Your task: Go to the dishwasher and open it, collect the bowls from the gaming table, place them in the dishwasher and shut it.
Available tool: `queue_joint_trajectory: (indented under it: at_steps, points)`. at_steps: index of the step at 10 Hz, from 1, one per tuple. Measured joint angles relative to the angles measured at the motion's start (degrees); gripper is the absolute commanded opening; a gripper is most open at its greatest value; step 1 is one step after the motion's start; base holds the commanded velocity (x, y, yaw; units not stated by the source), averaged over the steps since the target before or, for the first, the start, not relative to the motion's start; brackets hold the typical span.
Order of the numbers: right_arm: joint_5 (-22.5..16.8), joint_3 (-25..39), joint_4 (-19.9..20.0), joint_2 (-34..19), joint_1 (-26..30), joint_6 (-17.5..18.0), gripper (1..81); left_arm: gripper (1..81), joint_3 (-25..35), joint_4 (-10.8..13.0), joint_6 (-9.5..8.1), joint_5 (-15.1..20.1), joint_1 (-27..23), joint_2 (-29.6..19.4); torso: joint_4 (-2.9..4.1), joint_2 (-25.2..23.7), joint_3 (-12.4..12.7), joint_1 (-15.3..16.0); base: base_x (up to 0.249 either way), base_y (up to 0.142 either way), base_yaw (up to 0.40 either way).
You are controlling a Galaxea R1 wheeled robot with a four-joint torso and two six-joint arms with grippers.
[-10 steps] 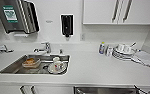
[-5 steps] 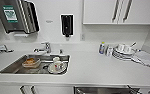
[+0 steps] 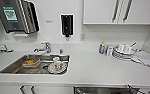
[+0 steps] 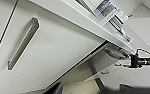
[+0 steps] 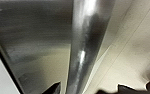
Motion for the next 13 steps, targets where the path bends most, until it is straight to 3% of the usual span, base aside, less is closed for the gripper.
queue_joint_trajectory:
  at_steps: [2, 8, 13]
  points:
    - [-2.2, -1.5, 0.0, 0.4, 0.0, 0.0, 81.1, 81.1, -0.1, 0.1, 0.0, 0.0, 0.0, 0.1, 0.0, 0.0, 0.0, 0.0, 0.0, 0.0, 0.0]
    - [-3.7, -4.0, 0.0, -1.0, 0.0, 0.0, 81.1, 81.1, -0.9, 0.2, -0.02, 0.0, 0.0, 1.2, 0.0, 0.0, 0.0, 0.0, 0.0, 0.0, 0.0]
    - [-7.0, -1.4, -3.9, -4.2, 1.1, 0.3, 81.1, 81.1, -1.2, 0.2, -0.18, -0.1, 0.0, 1.3, 0.0, 0.0, 0.0, 0.0, 0.0, 0.0, 0.0]
